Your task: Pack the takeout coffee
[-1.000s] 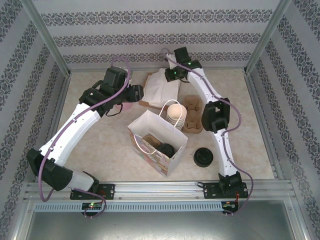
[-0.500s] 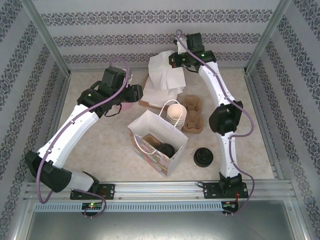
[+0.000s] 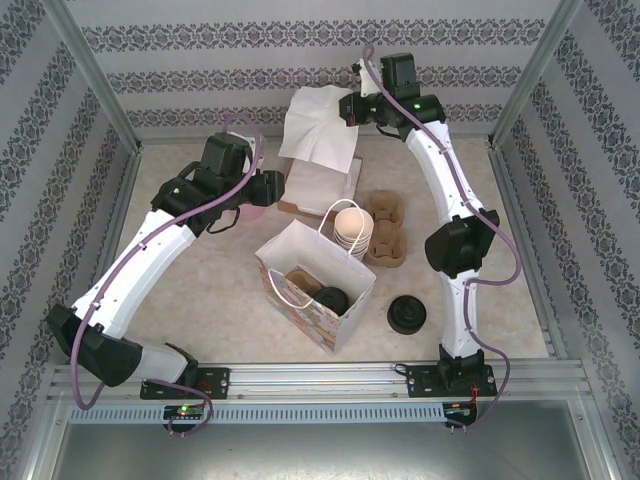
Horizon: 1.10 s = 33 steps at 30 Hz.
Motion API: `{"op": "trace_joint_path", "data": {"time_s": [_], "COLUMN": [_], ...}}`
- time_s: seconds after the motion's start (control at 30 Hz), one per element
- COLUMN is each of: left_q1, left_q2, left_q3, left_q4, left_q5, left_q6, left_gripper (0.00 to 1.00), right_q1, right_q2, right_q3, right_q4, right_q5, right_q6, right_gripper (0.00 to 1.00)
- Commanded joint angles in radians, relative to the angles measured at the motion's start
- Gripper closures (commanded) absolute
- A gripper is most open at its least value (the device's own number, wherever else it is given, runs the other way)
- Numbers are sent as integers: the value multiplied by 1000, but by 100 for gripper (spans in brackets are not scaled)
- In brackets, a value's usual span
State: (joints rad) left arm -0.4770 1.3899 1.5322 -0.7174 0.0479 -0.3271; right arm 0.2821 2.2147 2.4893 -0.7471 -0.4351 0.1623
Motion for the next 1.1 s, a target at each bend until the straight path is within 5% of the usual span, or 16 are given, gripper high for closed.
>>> {"op": "trace_joint_path", "data": {"time_s": [0.0, 0.33, 0.53, 1.07], "left_q1": [-4, -3, -4, 67], "left_q2": [-11, 66, 150, 345], "left_q3": [35, 146, 233, 332], "left_q4": [-7, -92, -80, 94], "left_q5": [-2, 7, 15, 232], "left_q6": [46, 207, 201, 62], "left_gripper": [43, 26, 0, 0], "right_q1": [17, 46, 49, 69], "right_q2": [-33, -79, -96, -145], "right_q3": [-23, -7, -7, 0], "right_q4": [11, 0, 5, 30], "right_q5": [1, 29, 20, -40], "right_q6": [29, 58, 121, 222], "right_gripper": [100, 100, 100, 100]}}
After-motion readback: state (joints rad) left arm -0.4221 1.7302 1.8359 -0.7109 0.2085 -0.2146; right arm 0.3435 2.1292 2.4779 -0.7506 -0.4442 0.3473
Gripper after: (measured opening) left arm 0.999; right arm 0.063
